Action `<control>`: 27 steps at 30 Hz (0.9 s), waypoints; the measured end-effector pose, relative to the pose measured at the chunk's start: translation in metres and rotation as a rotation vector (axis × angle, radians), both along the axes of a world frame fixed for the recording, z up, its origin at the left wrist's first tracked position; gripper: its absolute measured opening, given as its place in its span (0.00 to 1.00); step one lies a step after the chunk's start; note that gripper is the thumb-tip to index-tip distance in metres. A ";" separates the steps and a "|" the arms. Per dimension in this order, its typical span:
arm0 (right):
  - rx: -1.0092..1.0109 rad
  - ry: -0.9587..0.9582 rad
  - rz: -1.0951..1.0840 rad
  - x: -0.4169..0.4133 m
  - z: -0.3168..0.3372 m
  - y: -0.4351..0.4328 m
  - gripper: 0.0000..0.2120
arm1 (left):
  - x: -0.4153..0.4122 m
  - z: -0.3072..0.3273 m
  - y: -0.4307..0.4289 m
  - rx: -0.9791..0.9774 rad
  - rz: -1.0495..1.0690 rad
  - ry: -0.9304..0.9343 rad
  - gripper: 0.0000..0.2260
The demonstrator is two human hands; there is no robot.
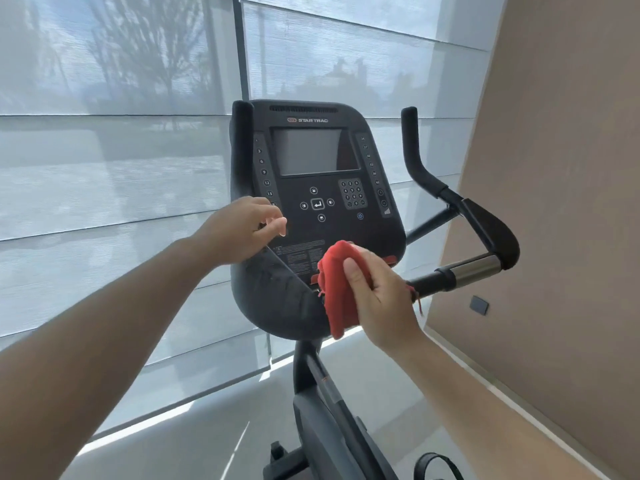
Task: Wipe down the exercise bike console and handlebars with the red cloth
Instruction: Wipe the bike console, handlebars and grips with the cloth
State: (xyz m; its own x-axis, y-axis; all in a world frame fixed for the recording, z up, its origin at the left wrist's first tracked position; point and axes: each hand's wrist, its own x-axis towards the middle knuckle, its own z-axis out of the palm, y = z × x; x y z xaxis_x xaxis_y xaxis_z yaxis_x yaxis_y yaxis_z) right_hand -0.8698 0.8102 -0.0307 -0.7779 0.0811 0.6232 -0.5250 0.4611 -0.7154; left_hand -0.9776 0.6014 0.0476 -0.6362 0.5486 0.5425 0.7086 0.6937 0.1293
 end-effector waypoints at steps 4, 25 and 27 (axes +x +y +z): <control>0.324 0.042 -0.164 0.004 -0.013 -0.042 0.19 | -0.022 -0.003 -0.012 -0.045 -0.055 -0.002 0.21; 0.258 -0.299 -0.834 0.012 0.001 -0.141 0.18 | -0.039 -0.037 -0.006 -0.179 -0.162 0.115 0.23; 0.250 -0.217 -0.815 0.019 -0.008 -0.155 0.17 | -0.039 -0.037 -0.006 -0.173 -0.174 0.131 0.22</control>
State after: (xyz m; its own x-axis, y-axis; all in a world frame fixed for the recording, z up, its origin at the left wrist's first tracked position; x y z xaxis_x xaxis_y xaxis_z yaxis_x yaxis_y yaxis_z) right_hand -0.8505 0.6551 -0.0388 -0.6408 0.5433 0.5424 0.1712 0.7898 -0.5889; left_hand -1.0168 0.5949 0.0102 -0.4547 0.7354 0.5024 0.8218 0.5638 -0.0815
